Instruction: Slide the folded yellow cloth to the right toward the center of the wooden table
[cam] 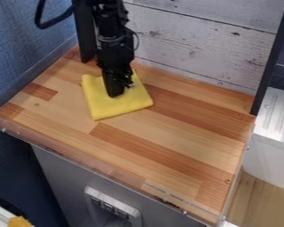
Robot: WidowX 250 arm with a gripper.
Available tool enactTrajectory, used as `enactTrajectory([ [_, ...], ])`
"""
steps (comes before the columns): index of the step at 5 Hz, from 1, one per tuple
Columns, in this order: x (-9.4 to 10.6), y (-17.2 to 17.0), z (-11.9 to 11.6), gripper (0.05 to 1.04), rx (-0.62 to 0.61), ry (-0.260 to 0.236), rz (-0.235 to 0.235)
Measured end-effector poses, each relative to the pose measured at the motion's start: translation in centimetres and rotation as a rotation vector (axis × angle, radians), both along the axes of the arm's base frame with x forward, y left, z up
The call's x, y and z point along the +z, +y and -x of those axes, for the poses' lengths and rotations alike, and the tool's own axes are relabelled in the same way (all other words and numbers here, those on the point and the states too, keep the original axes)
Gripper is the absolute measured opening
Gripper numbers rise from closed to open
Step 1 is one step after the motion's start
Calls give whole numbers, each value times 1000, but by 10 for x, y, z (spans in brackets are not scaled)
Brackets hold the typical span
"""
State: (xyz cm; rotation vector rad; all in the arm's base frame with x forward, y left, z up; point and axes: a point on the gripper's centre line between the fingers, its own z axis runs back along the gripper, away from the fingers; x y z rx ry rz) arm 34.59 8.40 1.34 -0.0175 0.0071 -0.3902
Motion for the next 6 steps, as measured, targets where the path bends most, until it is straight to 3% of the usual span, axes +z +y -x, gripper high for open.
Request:
enactTrajectory([
  [3, -3, -36, -12, 62, 216, -12, -14],
  [6, -3, -63, -24, 62, 347, -5, -34],
])
